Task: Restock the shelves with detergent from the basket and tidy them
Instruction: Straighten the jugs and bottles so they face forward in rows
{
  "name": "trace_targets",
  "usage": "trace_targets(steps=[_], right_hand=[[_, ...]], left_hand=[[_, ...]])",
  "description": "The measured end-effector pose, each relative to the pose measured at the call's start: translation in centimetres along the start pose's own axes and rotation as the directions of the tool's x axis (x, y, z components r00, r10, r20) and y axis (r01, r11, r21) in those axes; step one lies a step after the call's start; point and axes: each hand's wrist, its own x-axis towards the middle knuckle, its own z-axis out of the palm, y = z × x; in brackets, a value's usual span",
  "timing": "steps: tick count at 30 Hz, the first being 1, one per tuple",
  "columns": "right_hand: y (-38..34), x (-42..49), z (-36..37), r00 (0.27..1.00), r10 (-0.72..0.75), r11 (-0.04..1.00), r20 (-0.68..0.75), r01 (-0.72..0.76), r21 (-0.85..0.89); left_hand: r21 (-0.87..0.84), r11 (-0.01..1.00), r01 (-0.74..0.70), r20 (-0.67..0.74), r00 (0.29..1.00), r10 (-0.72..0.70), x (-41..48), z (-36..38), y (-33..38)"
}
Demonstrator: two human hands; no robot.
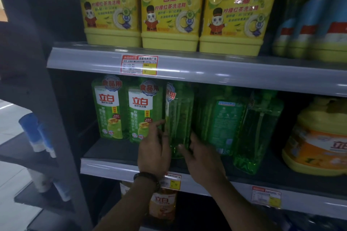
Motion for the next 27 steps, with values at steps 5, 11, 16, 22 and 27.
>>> trace_targets(steps=[5,11,16,22,27], right_hand=[[-0.4,-0.9,0.2,0.955,0.064,0.995,-0.290,-0.037,0.097],[-0.2,-1.3,0.7,0.936,-0.105,0.994,-0.335,0.086,-0.070],[-0.4,-1.0,0.4,0.983,-0.068,0.975,-0.169,0.029,-0.220],[-0.7,-0.6,0.2,0.976,0.062,0.992,-0.210,-0.083,-0.093],[-0.9,-1.2,0.3,0.977,-0.052,0.984,-0.206,0.015,-0.176]], left_hand=[[0.039,0.991,-0.125,0.153,0.981,0.118,-0.1,-0.2,0.1],[0.070,0.978,-0.196,0.190,0.965,0.180,0.1,0.0,0.4],[0.019,0.998,-0.061,0.188,0.981,0.057,0.6,-0.1,0.2],[0.124,0.979,-0.160,0.047,0.987,0.156,0.3,0.2,0.4],[0.155,0.972,-0.176,0.004,0.984,0.177,0.5,0.4,0.3]])
